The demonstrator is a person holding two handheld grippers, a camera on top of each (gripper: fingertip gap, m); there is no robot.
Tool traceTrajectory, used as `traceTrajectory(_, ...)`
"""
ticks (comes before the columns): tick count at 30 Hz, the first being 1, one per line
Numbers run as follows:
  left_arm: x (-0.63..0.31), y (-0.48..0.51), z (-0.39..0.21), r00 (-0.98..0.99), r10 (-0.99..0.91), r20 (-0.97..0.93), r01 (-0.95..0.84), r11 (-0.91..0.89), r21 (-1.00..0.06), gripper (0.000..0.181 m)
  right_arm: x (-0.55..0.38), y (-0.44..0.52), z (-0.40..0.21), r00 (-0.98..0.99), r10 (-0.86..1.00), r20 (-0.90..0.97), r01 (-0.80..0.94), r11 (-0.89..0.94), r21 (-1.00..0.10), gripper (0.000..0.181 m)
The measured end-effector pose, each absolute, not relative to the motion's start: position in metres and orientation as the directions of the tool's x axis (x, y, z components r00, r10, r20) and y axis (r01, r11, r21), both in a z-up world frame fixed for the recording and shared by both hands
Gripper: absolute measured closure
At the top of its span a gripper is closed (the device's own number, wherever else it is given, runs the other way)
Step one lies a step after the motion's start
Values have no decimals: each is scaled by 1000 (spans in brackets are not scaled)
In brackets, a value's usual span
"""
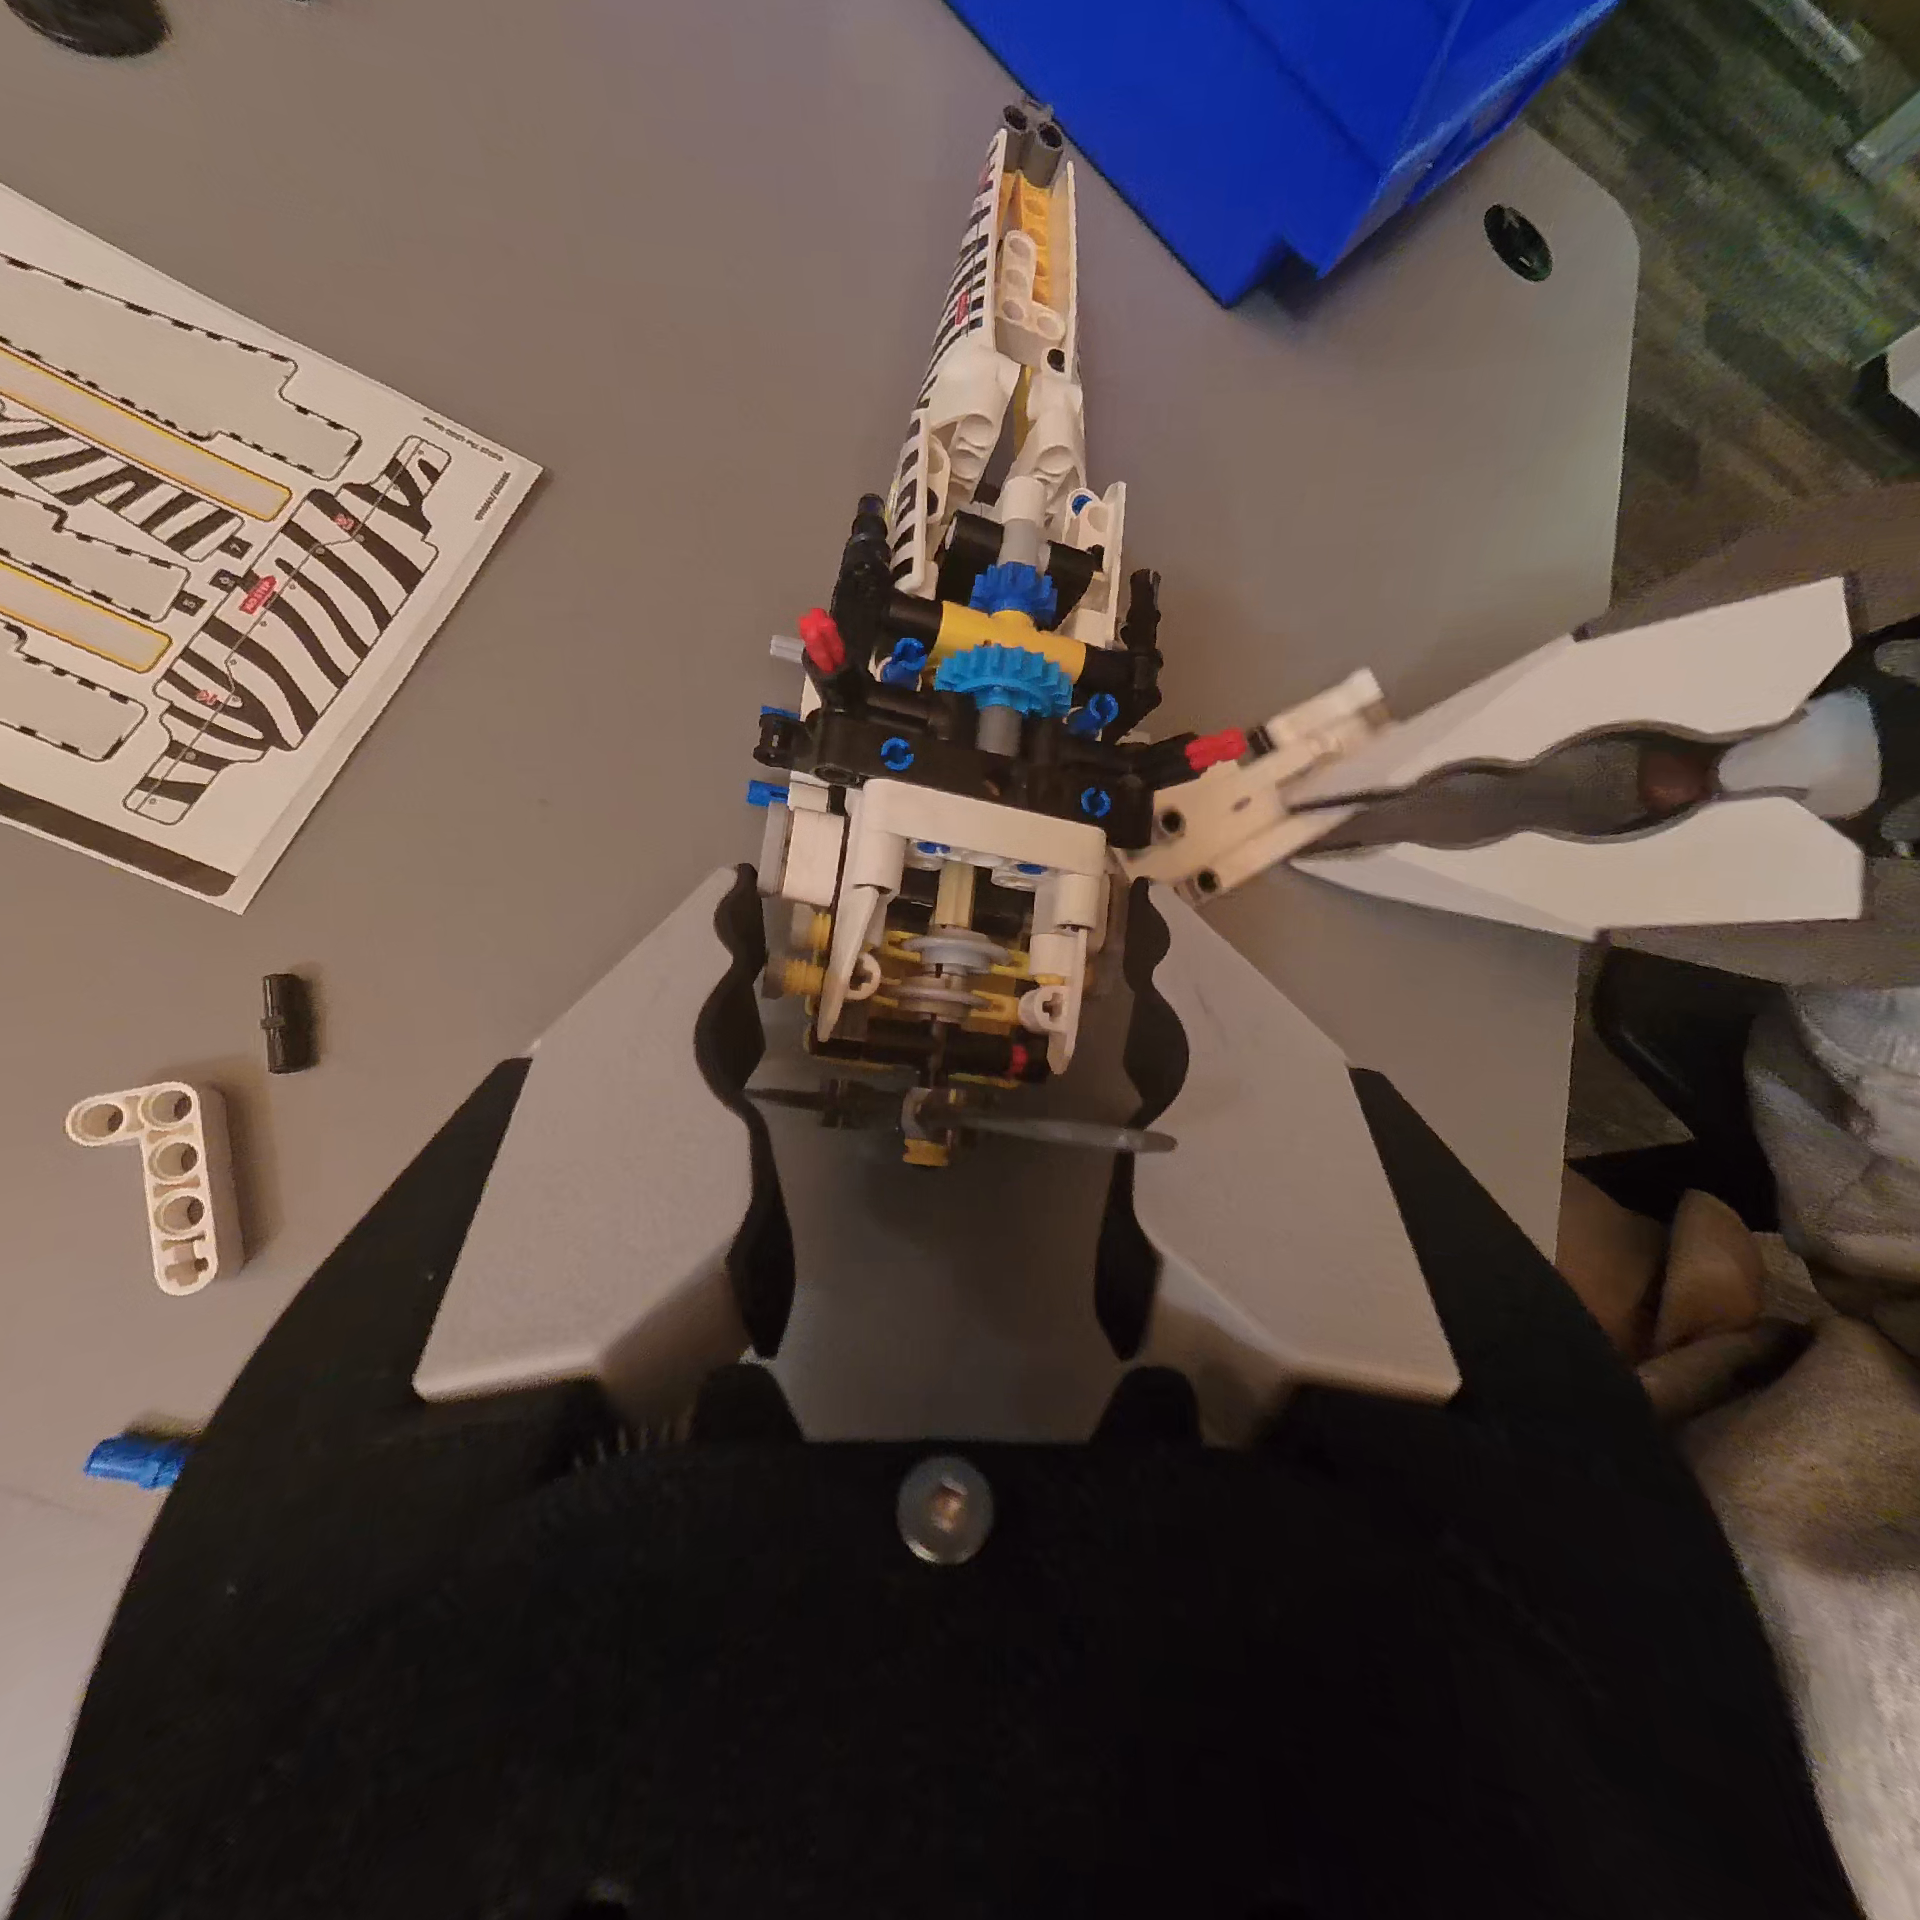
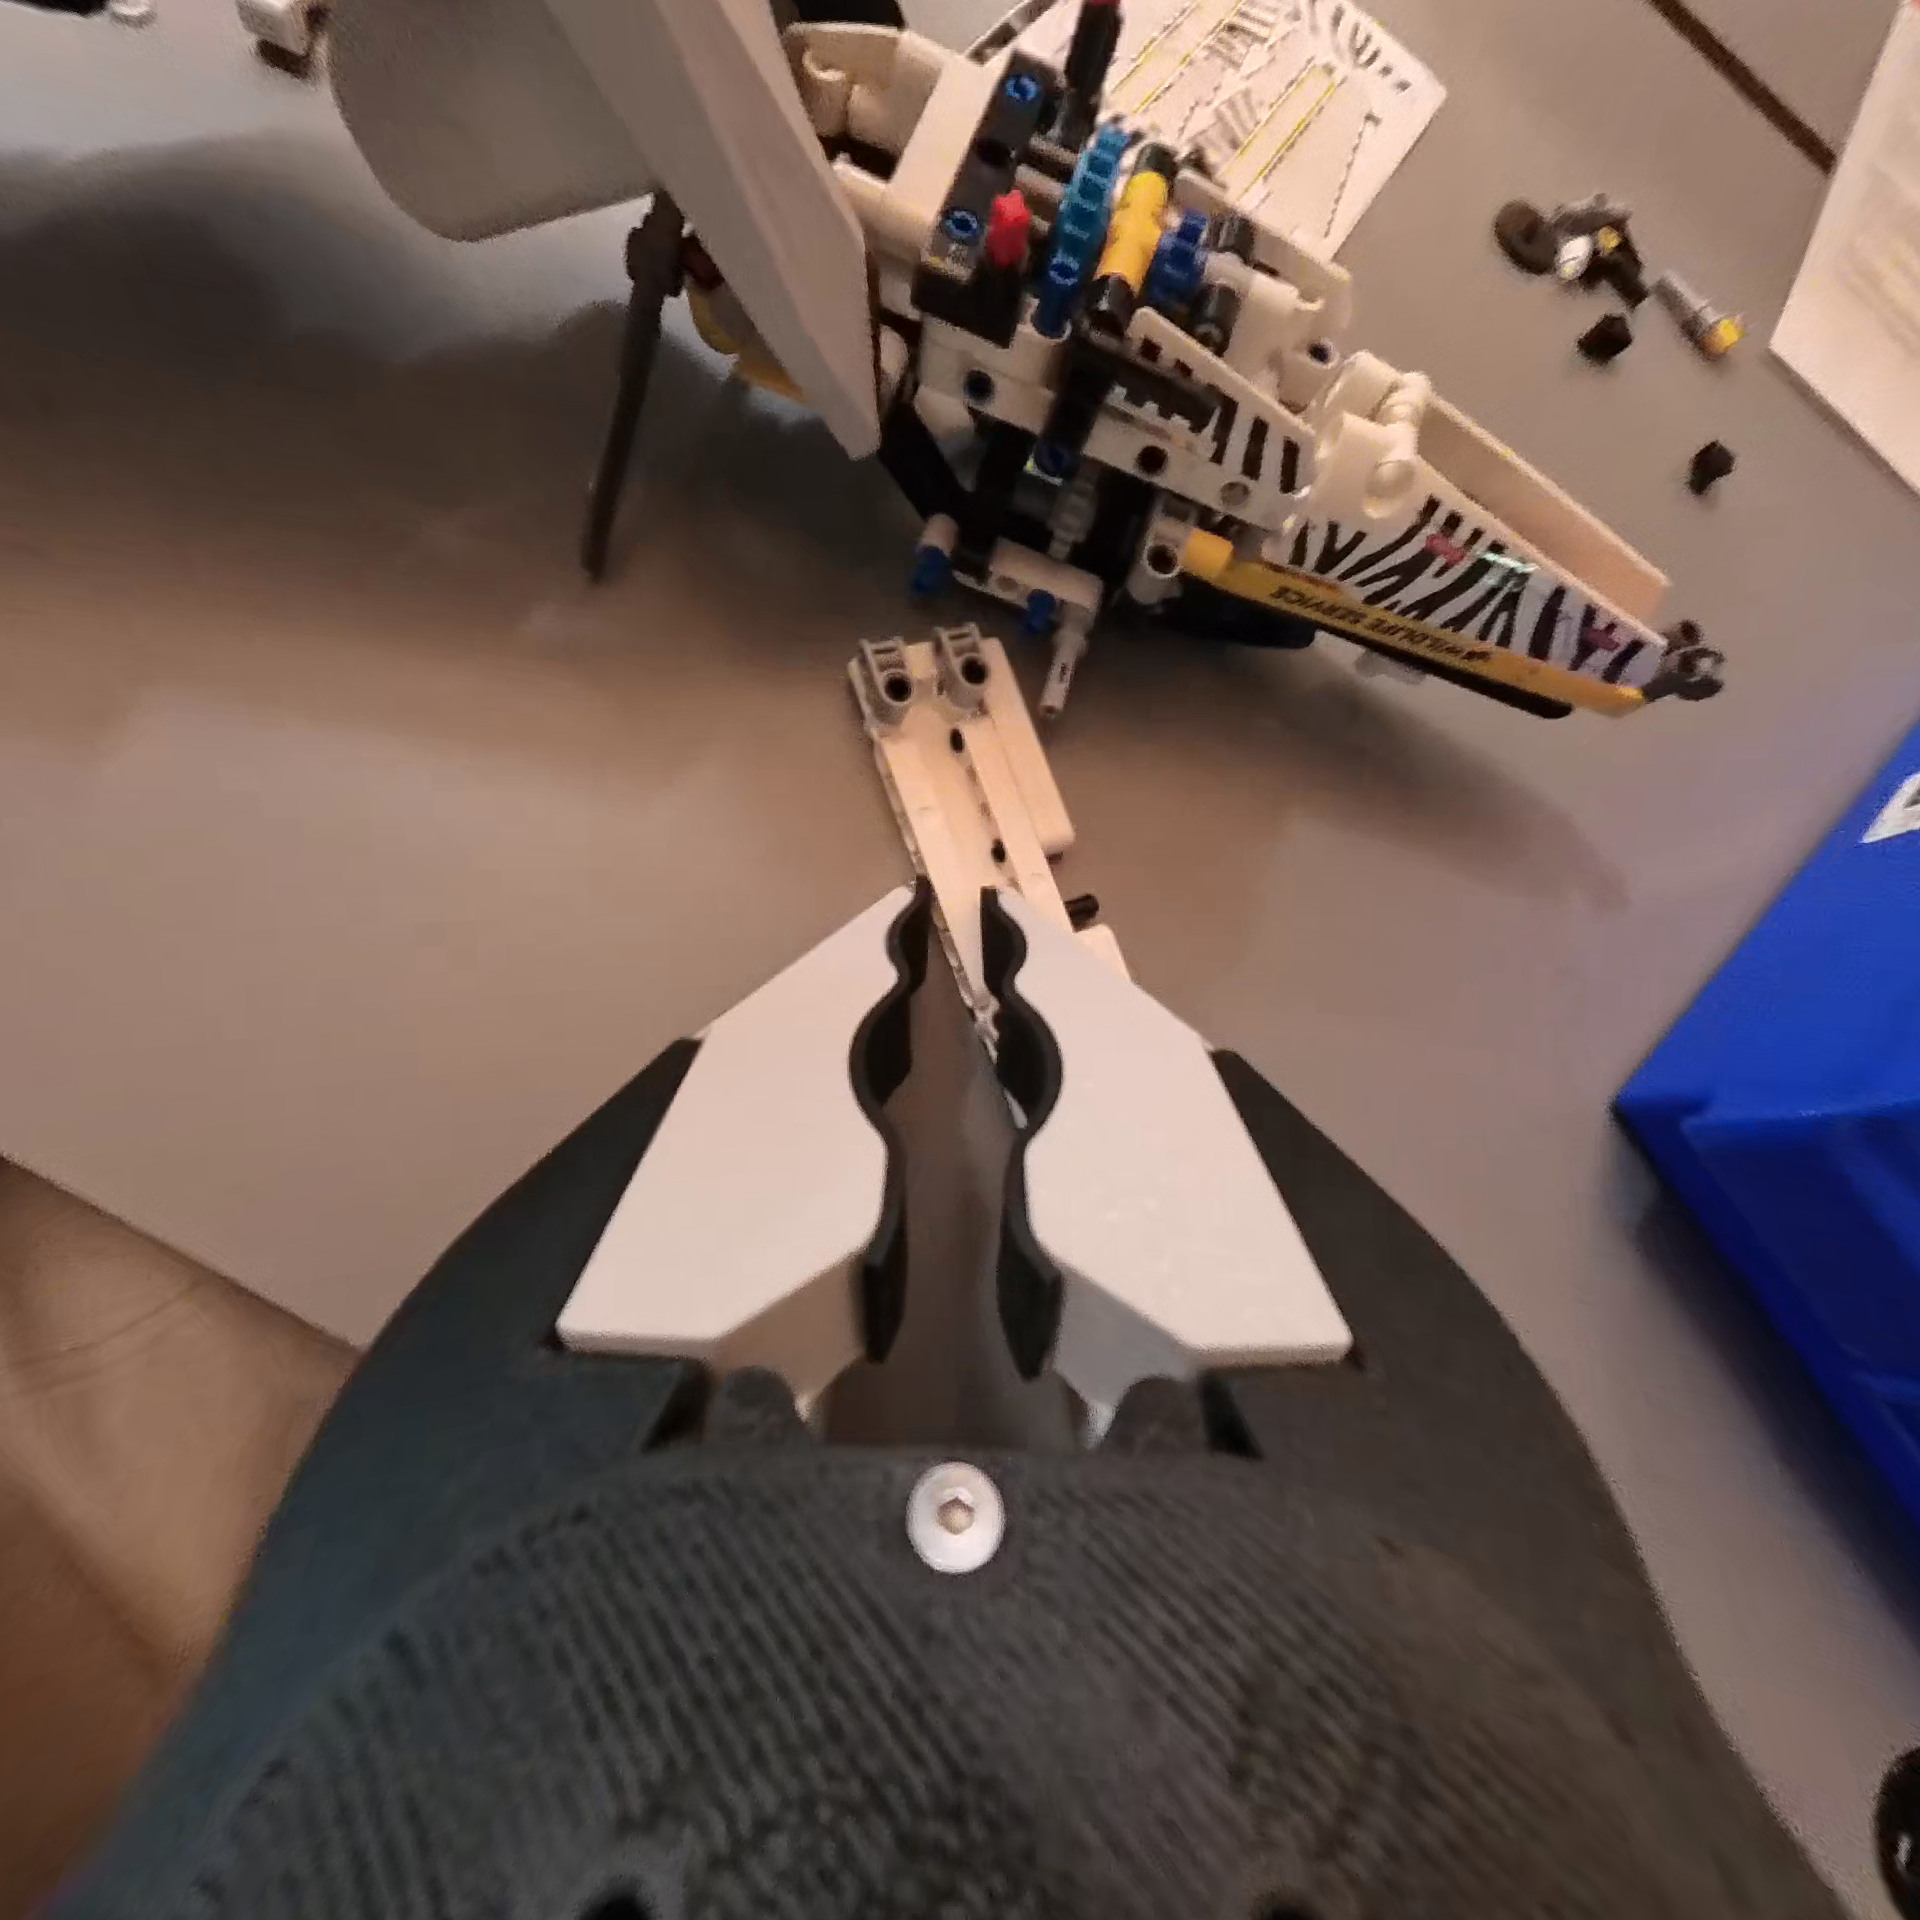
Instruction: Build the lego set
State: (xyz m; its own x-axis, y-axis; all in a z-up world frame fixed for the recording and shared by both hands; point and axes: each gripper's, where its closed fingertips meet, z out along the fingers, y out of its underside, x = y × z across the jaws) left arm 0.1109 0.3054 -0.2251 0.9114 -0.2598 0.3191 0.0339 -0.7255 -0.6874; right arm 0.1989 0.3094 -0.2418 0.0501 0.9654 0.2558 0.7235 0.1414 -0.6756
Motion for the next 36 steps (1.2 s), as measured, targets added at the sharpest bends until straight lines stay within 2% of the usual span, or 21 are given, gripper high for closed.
traceTrajectory(4,111,305,-225,912,-258,319,33,-728,-685,112,196,293,-226,-9,977,213,679,162,-716,172)
traceTrajectory(7,111,305,-225,913,-258,318,32,-729,-684,112,190,305,-212,31,947,320,607,237,-758,149)
traceTrajectory(8,111,305,-225,913,-258,317,32,-729,-684,112,189,307,-215,35,943,332,602,245,-760,147)
traceTrajectory(12,112,305,-226,912,-259,319,32,-729,-684,112,183,297,-238,-2,973,230,636,178,-750,128)
traceTrajectory(20,112,305,-226,910,-257,326,37,-731,-681,112,183,294,-241,-6,980,200,634,158,-757,150)
traceTrajectory(36,113,305,-226,905,-258,338,45,-732,-680,112,181,295,-240,2,980,197,628,152,-764,158)
